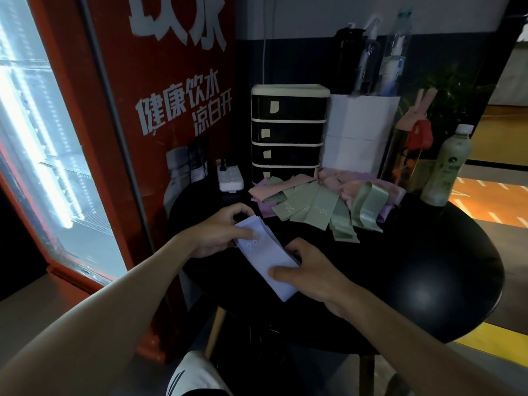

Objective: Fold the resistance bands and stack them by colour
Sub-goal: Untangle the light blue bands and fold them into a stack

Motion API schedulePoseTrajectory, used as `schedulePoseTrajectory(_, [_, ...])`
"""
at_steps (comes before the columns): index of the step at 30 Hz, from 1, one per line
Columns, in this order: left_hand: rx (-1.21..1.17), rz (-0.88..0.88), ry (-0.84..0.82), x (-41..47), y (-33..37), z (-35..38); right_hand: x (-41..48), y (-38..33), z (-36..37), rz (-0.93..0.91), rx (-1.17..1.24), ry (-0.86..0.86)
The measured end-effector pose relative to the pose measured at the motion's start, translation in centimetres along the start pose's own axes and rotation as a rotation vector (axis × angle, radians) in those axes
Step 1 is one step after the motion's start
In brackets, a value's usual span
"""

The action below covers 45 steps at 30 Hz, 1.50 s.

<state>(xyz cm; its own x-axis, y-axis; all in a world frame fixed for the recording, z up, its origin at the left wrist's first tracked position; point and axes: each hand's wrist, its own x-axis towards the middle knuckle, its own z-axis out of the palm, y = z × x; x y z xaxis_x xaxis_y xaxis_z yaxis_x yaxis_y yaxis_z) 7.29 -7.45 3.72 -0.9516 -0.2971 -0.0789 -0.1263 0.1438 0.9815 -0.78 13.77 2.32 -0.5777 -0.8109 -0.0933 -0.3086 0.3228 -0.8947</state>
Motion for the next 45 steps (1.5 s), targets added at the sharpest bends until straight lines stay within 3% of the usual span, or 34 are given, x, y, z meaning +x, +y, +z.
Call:
schedulePoseTrajectory(6, [-0.162, 0.045, 0.029, -1.8, -0.7, -0.6, -0.1, -0.6, -0.1, -0.012, -0.005, -0.019])
schedulePoseTrajectory(13, [-0.151, 0.132, 0.078, -3.1, -1.1, -0.4, 0.1, -1.0, -1.2, -0.111, -0.075, -0.037])
schedulePoseTrajectory(18, [0.002, 0.209, 0.123, -3.8, -2.1, 0.5, 0.6, 0.3, -2.8, -0.309, -0.415, 0.053])
schedulePoseTrajectory(30, [0.421, 0.325, 0.014, -3.1, -2.5, 2.2, 1.2, 0.1, -3.4, -0.335, -0.830, -0.070])
schedulePoseTrajectory(38, [0.617, 0.376, -0.027, -2.6, -2.0, 1.4, 2.2, 0.4, -3.8, -0.356, -0.659, -0.115])
schedulePoseTrajectory(42, [0.555, 0.356, -0.021, -2.6, -1.8, 1.6, 2.2, 1.2, -4.3, -0.359, -0.796, -0.085])
schedulePoseTrajectory(45, [0.528, 0.326, -0.011, -2.6, -1.8, 1.7, 2.1, 1.8, -4.4, -0.358, -0.694, -0.068])
